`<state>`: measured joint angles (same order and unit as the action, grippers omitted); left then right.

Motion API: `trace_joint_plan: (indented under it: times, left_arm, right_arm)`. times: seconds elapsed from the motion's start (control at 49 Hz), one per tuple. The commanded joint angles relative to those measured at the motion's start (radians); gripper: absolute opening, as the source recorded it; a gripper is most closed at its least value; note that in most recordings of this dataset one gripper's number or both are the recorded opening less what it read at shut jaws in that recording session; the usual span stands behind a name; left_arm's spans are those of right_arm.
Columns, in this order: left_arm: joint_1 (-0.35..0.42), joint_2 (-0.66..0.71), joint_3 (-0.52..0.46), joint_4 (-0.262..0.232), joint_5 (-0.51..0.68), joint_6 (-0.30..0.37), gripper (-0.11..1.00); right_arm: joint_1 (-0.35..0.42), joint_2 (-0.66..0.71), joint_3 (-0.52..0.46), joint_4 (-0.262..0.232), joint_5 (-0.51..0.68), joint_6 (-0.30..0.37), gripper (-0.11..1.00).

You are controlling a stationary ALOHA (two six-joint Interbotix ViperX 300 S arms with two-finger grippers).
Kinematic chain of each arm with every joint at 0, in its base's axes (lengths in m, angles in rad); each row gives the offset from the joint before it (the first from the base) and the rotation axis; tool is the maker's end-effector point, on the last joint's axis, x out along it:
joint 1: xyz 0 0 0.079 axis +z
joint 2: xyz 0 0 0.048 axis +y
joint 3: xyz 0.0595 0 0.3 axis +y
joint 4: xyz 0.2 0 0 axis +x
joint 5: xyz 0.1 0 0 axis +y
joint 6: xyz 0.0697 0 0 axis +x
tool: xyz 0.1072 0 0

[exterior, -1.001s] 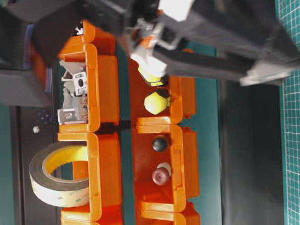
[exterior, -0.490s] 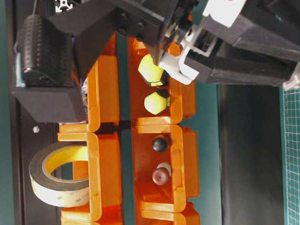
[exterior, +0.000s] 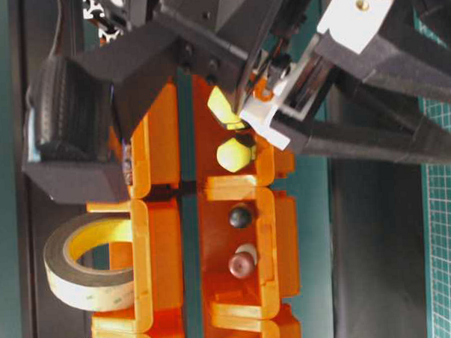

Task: Pick corner brachets from container rack with right arm.

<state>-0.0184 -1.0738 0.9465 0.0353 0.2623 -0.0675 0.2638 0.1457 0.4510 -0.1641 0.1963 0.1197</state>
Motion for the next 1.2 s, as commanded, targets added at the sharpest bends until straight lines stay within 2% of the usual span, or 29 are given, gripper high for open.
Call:
trace_joint_plan:
  times: [0.0, 0.245, 0.388, 0.715, 1.041, 1.184]
  left_arm:
    - [0.000, 0.006, -0.018, 0.003, -0.008, 0.000, 0.01]
    - [0.000, 0.006, -0.018, 0.003, -0.005, 0.000, 0.01]
    - [-0.003, 0.006, -0.011, 0.003, -0.003, -0.005, 0.01]
    - [-0.049, -0.012, -0.005, 0.003, -0.003, -0.011, 0.01]
    - [-0.051, -0.038, -0.003, 0.005, -0.002, -0.012, 0.01]
    - [-0.051, -0.048, -0.002, 0.003, -0.006, -0.014, 0.01]
  right_arm:
    - [-0.002, -0.012, -0.035, -0.002, -0.014, 0.002, 0.74]
    - [0.003, -0.026, -0.038, -0.002, -0.008, 0.003, 0.75]
    - [0.012, -0.091, -0.023, 0.006, -0.003, 0.005, 0.75]
    - [0.049, -0.371, 0.087, 0.008, -0.002, 0.005, 0.75]
    - [0.071, -0.660, 0.255, 0.011, -0.002, 0.003, 0.74]
    - [0.067, -0.758, 0.299, 0.009, -0.002, 0.003, 0.74]
